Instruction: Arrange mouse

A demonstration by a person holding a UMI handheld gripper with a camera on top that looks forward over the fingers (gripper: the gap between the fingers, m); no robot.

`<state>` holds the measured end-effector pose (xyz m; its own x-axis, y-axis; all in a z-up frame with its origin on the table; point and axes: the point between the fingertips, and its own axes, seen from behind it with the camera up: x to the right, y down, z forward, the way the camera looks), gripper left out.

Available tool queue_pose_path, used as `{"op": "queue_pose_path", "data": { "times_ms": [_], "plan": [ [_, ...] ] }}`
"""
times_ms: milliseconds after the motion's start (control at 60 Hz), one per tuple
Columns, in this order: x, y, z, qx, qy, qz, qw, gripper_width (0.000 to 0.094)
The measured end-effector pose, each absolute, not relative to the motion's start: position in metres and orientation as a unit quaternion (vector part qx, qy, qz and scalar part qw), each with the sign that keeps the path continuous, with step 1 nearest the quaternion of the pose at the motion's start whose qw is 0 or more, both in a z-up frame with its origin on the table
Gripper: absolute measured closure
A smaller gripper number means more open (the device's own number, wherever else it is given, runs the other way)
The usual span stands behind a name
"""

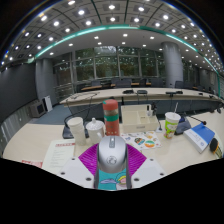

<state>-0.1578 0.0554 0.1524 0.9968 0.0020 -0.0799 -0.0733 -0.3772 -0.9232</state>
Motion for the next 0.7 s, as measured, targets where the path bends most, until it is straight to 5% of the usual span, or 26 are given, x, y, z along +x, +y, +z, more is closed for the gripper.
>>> {"op": "queue_pose_path", "data": {
  "times_ms": [183, 383, 450, 567, 700],
  "plan": [
    [-0.133, 0.073, 0.048, -0.873, 0.014, 0.022, 0.488, 0.0570],
    [-0.130, 0.064, 0.002, -0.893, 0.016, 0.027, 0.449, 0.0467],
    [-0.130, 0.057, -0.004, -0.900, 0.021, 0.036, 0.435, 0.0405],
    [-0.128, 0.043, 0.010, -0.898, 0.011, 0.029, 0.439, 0.0067],
    [-0.125, 0.006, 0.053, -0.893, 0.011, 0.009, 0.449, 0.0076]
  ]
}}
